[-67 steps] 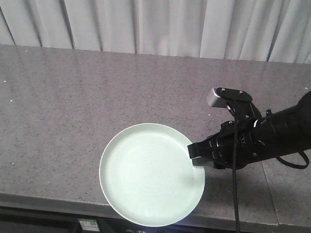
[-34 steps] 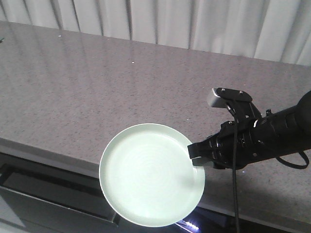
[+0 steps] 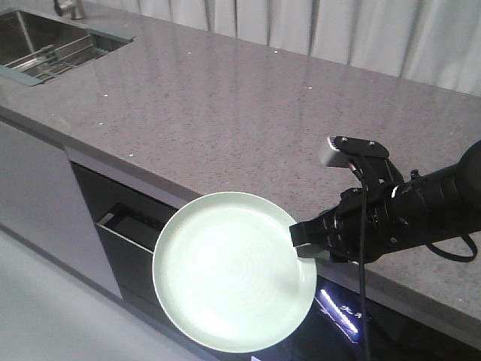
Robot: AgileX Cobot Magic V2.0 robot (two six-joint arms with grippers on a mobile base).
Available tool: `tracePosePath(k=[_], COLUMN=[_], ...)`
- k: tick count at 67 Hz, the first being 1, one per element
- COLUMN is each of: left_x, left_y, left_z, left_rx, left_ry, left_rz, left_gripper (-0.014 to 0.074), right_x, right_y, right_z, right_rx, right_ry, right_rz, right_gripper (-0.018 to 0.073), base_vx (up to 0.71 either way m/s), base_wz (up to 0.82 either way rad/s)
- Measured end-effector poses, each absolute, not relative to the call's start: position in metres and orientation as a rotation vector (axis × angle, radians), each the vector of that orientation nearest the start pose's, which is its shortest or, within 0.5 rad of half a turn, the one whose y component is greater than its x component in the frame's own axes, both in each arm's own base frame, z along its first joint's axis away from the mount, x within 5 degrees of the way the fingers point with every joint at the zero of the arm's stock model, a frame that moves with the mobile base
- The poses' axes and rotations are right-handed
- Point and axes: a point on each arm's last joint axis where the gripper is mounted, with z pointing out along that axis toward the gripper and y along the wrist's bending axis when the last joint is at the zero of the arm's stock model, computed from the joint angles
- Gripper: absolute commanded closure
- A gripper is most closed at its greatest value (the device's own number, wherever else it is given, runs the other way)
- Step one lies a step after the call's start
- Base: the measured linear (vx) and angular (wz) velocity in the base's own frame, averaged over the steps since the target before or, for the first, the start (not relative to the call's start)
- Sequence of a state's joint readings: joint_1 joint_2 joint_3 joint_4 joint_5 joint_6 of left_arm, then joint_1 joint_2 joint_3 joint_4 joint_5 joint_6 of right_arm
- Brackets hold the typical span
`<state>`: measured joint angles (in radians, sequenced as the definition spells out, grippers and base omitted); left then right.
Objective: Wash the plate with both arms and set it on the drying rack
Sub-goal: 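Hold the plate raised in the right gripper as the base turns away, then drive the base down the aisle holding the plate in the right gripper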
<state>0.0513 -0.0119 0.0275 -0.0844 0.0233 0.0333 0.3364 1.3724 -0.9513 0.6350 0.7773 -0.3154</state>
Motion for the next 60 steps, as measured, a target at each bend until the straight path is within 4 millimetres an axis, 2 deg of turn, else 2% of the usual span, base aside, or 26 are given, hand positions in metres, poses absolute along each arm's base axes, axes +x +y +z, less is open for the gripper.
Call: tracePosePath(k=[60], left_x=[0.0565], left_y=[0.0027], left_z=[0.2024], left_rx=[-0.076], left_ry=[1.52], left_rz=[-0.001], left_gripper=[0.0603], right_x=[0.2429], right_y=[0.1251], right_z=[0.2762], right_rx=[-0.384], right_ry=[2.581], right_rz=[0.739], right_gripper=[0.0561], base_vx=[-0.11], base_wz=[0.43])
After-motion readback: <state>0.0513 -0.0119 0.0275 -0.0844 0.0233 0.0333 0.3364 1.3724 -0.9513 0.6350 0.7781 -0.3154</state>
